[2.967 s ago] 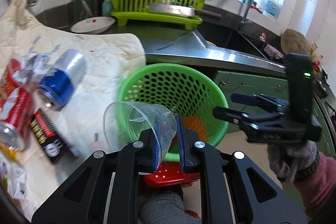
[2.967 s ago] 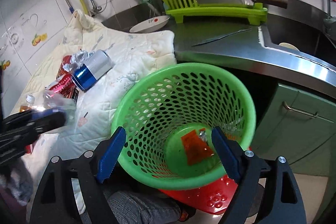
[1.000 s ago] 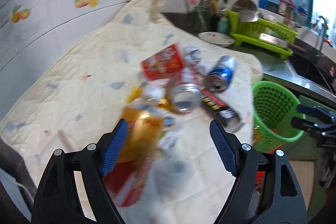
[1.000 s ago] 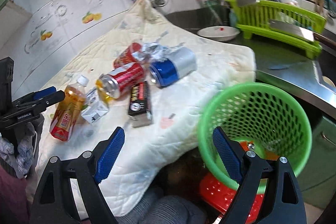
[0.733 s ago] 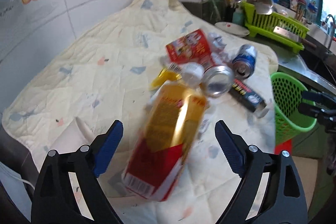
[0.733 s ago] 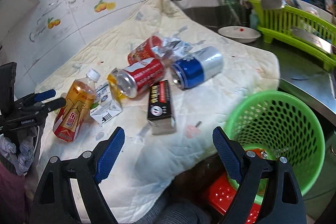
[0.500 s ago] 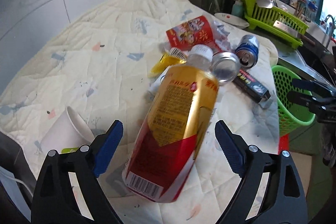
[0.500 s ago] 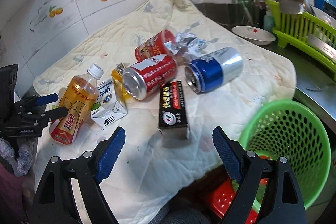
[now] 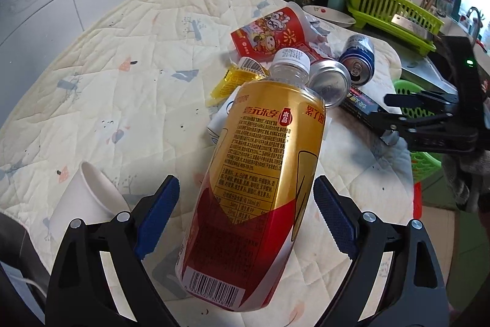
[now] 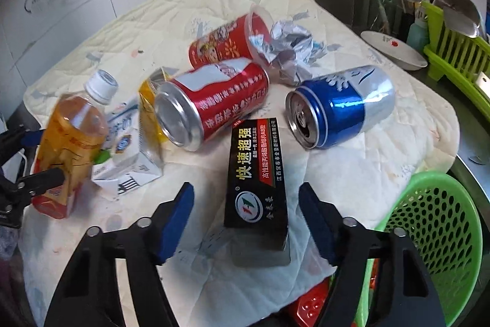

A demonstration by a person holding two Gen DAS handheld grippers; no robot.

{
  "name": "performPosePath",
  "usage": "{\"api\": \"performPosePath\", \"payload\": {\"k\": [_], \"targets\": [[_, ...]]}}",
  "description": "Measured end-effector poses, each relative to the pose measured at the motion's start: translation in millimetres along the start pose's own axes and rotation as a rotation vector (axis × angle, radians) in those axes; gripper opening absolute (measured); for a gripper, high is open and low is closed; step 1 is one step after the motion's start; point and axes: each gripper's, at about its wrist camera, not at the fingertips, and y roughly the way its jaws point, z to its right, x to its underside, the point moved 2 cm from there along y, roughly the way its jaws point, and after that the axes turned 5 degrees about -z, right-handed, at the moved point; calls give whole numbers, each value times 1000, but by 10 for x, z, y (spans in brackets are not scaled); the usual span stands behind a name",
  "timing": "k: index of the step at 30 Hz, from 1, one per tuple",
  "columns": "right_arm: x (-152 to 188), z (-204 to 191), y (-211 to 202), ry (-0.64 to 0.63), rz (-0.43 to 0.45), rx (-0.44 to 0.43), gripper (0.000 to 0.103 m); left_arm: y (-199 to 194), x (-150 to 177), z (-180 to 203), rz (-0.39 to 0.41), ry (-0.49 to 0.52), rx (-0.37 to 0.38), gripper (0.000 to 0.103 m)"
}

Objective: Collect trash
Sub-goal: 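Grasp the black box with the right gripper while the left gripper grasps the gold-red bottle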

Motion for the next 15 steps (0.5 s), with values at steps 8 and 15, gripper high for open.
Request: {"api": "performPosePath", "payload": {"k": [8, 15], "targets": [[-74, 1, 212, -28, -30, 11, 62, 75, -2, 7, -21, 20, 4, 88], [-101, 31, 326, -25, -46, 21, 53, 108, -18, 0, -26, 18, 14, 88]]}}
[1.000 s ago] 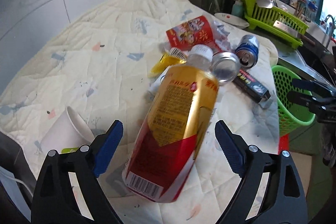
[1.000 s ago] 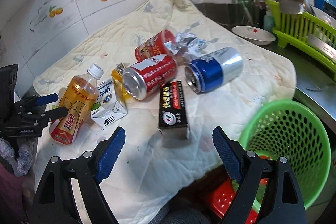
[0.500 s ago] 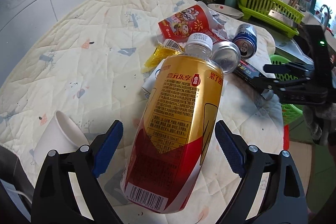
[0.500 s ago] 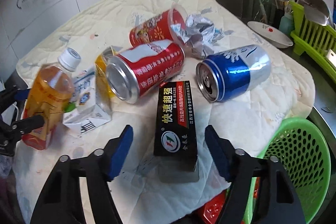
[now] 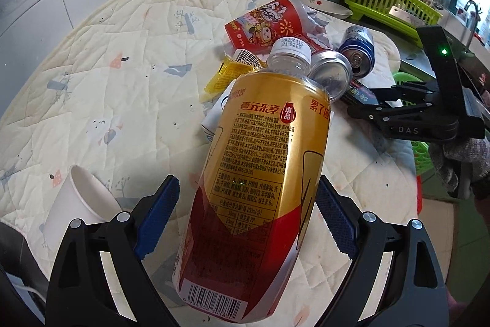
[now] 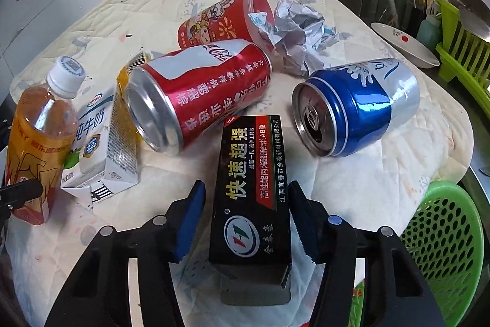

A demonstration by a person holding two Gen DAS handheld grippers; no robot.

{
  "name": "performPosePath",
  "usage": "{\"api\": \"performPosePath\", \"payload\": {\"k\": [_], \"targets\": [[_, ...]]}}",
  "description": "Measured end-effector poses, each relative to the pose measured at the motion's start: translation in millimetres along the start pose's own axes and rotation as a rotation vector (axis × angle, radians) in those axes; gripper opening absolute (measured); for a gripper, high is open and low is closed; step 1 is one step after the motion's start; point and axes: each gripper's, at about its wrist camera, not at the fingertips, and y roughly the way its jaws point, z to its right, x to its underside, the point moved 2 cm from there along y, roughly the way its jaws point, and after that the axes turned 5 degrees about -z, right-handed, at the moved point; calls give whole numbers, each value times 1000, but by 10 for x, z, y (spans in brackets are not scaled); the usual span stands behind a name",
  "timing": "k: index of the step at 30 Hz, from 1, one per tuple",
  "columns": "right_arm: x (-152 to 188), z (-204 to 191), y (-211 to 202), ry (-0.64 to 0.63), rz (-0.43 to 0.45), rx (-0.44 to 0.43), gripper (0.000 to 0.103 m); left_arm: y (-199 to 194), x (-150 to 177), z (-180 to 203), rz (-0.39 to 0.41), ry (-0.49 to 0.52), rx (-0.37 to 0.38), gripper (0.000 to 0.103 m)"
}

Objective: Collect trash
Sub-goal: 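Grasp the black box with the right gripper while the left gripper grasps the gold-red bottle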

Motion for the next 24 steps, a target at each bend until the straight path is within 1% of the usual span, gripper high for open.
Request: {"api": "performPosePath", "payload": {"k": [5, 14, 15, 19, 24], "targets": [[13, 7, -4, -4, -2, 18, 45, 24, -3, 18, -1, 7, 7, 87], [70, 19, -80, 21, 7, -8, 45, 82, 12, 21, -17, 5, 0, 87], [82, 20, -93, 26, 9, -12, 45, 83, 11, 11, -17, 4, -1, 86], [127, 4, -147, 33, 17, -21, 44, 63, 18, 40, -9, 8, 13, 77], [184, -5, -251, 47, 32, -33, 44, 34, 32, 65, 7, 6, 5, 75]]}}
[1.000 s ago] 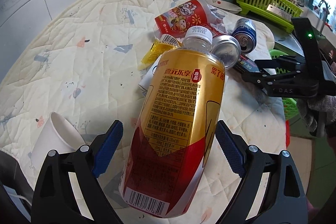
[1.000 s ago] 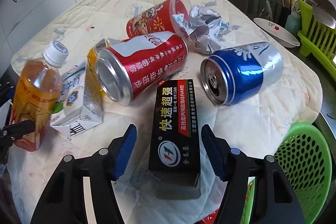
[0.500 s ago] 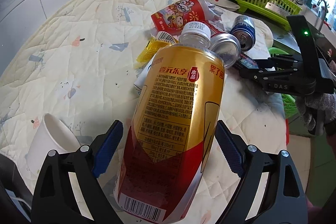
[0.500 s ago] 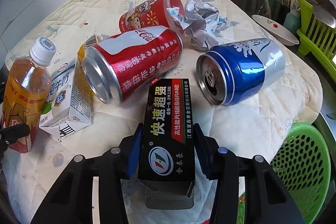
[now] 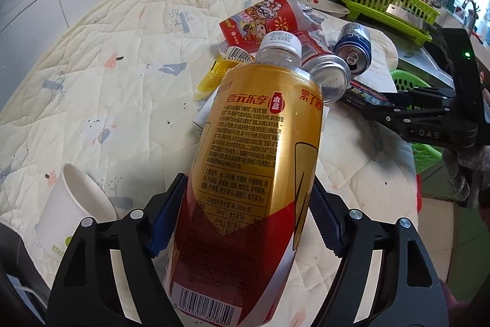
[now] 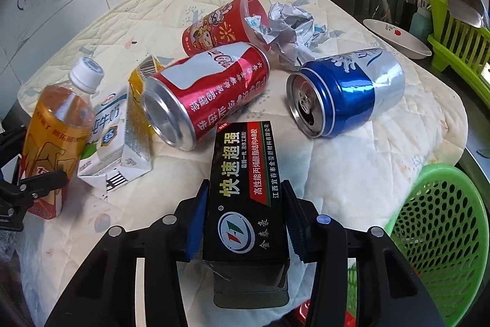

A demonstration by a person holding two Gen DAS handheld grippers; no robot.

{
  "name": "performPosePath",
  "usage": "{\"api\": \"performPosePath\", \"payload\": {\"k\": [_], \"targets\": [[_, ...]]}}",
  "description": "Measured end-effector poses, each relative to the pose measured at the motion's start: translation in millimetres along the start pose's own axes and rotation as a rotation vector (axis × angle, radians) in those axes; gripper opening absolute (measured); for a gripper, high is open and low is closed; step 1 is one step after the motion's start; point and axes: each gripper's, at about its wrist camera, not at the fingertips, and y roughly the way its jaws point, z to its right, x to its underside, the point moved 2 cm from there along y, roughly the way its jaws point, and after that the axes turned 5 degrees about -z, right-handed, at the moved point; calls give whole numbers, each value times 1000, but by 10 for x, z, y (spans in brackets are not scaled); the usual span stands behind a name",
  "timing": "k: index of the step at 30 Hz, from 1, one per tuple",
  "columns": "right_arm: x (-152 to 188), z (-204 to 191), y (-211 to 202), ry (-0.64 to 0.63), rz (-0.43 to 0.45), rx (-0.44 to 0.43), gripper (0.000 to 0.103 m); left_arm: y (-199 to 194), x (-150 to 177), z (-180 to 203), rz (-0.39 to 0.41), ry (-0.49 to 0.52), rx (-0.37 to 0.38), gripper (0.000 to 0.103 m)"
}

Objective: Collect trash
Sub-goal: 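Grasp the black box with the right gripper while the left gripper grasps the gold-red bottle, then drop the black box into the green basket with the right gripper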

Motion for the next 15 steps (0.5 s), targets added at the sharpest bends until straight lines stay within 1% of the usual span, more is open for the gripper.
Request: {"api": "performPosePath", "payload": {"k": [11, 15], "targets": [[132, -10, -221, 15, 30, -24, 44, -216, 38, 70, 56, -14, 1, 73], [175, 16, -334, 38, 58, -32, 44, -273, 79, 84, 68, -19, -1, 72]]}}
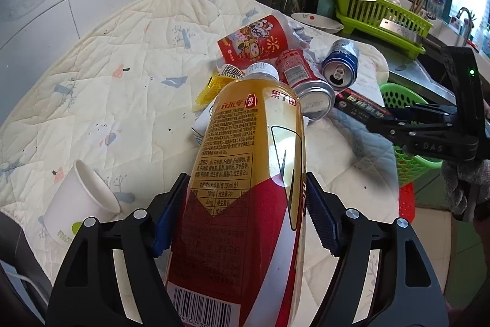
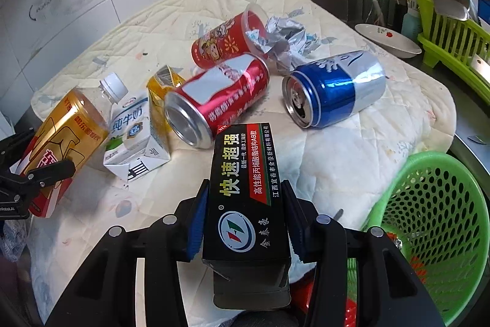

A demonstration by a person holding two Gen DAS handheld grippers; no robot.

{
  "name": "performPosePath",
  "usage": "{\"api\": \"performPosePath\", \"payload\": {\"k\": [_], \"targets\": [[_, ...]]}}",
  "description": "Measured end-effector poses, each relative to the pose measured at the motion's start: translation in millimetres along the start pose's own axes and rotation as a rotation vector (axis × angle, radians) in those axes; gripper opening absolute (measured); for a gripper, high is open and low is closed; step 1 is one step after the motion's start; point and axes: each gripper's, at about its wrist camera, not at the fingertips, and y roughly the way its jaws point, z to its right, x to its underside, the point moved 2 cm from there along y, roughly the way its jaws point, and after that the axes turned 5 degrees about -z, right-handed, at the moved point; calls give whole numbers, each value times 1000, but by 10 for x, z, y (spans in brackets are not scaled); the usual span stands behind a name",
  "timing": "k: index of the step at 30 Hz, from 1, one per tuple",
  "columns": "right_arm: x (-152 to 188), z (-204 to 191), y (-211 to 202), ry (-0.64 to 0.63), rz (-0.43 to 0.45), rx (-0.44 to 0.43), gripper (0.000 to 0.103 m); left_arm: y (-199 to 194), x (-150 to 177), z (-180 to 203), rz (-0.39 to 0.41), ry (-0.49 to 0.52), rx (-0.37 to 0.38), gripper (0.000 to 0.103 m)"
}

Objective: Collect trash
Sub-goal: 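Drop the black box into the green basket with the right gripper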

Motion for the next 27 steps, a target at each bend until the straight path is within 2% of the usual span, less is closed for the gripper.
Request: {"api": "performPosePath", "payload": {"k": [9, 21, 27], "targets": [[136, 251, -323, 44, 42, 38, 44, -192, 9, 4, 41, -19, 8, 72], [443, 1268, -566, 195, 23, 226, 44, -315, -225, 517, 95, 53, 87, 72], [666, 1729, -514, 280, -13, 271, 45, -246, -343, 823, 93, 93, 124, 72]]}}
